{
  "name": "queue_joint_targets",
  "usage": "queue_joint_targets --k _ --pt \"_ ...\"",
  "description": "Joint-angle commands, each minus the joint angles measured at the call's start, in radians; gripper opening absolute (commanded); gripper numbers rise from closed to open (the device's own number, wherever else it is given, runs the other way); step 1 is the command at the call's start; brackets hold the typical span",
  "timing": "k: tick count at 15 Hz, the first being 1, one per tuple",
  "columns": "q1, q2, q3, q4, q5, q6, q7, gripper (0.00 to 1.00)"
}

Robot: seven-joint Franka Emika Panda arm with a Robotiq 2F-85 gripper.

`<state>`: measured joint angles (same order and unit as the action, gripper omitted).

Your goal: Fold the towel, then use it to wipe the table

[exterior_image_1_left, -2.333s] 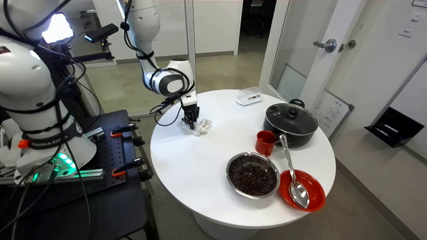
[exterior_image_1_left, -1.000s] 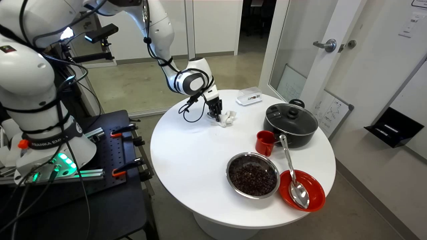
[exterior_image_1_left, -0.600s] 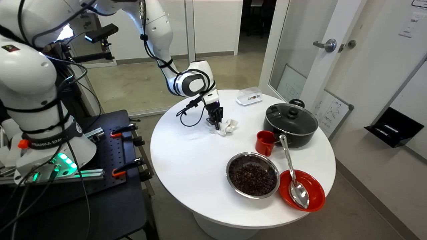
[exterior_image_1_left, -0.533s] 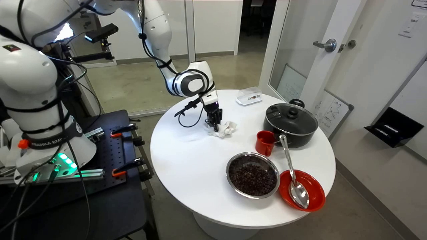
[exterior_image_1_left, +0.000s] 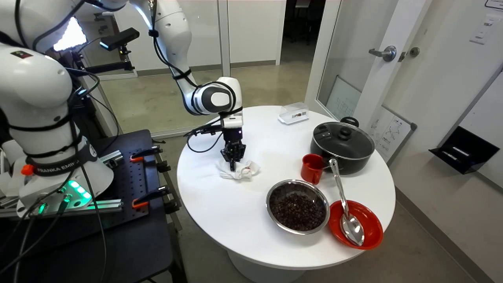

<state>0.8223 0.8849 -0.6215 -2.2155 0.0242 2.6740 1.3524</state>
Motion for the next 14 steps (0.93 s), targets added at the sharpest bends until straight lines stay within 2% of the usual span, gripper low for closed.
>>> queue_joint_targets --k 1,3,5,9,14 --pt "0.019 -0.024 -0.007 -0.05 -0.087 -0.123 0.07 0.05" --pt "0.0 -0.021 0.004 -0.057 -0.127 -0.169 0.097 0.05" --pt "-0.036 -0.028 0.025 -0.072 -0.138 -0.156 0.123 0.05" --pt "-0.107 -0.045 0.055 -0.101 -0.102 -0.017 0.205 0.05" --pt "-0.109 -0.043 0.027 -0.138 -0.106 0.161 0.346 0.05"
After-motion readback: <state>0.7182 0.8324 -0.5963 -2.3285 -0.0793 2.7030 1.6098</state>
